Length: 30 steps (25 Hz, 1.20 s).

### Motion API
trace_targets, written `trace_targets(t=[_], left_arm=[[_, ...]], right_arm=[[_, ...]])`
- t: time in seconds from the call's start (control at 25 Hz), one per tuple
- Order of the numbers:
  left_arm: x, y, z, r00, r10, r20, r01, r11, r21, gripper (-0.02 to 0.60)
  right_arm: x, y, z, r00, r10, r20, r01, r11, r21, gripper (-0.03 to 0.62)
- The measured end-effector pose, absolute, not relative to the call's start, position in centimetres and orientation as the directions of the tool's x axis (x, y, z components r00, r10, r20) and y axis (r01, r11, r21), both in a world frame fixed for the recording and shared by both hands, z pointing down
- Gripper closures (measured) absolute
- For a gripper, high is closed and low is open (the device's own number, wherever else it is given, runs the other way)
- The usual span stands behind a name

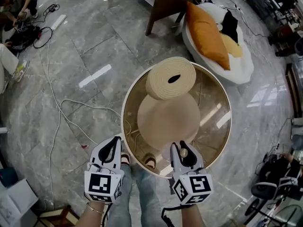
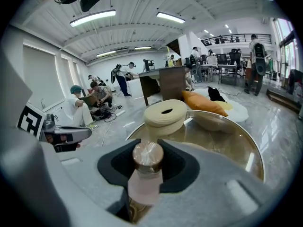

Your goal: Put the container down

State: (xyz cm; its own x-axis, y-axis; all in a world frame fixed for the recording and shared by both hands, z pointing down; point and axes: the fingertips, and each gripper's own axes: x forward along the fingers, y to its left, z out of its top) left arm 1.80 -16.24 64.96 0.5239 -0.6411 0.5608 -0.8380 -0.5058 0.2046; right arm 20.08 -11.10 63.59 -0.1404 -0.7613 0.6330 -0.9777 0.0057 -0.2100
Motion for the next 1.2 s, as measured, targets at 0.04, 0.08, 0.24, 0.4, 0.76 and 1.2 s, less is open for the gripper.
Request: trace_targets(t=[0.04,0.08,0.24,0.4,0.76,1.2], left_arm=[[1.5,-16.2,65.1,0.52,-0.643,0.562,-0.841,-0.502,0.203,0.589],[1.2,-16.2,65.3,0.516,-0.646,0.563,-0.843,-0.498,0.201,0.589],[0.0,-16.0,66.0,0.496,-0.654,0.571,-0.857,-0.476,0.198,0.589],[-0.9,-15.9,66.3,0.477,-0.666,0.573,-0.87,-0.451,0.201,0.589],[-2.2,-15.4,67.1,0.454,-0.673,0.584,-0.884,-0.421,0.203,0.589],[-4.4,-16.8,68.0,0.417,-0.689,0.593,-0.904,-0.383,0.192,0.589]], right_arm=[[19.8,-11.3,63.8,-0.147,-0.759,0.635,-0.978,0.013,-0.21,0.479],[19.4,-11.4,64.1,-0.153,-0.757,0.635,-0.977,0.021,-0.211,0.479],[18.2,-12.2,65.0,-0.179,-0.748,0.639,-0.976,0.055,-0.209,0.479],[17.1,-12.8,66.2,-0.21,-0.73,0.65,-0.973,0.094,-0.21,0.479],[15.2,-14.5,68.4,-0.264,-0.688,0.676,-0.964,0.2,-0.173,0.479],[13.9,-17.1,70.1,-0.294,-0.653,0.697,-0.953,0.254,-0.164,0.479]])
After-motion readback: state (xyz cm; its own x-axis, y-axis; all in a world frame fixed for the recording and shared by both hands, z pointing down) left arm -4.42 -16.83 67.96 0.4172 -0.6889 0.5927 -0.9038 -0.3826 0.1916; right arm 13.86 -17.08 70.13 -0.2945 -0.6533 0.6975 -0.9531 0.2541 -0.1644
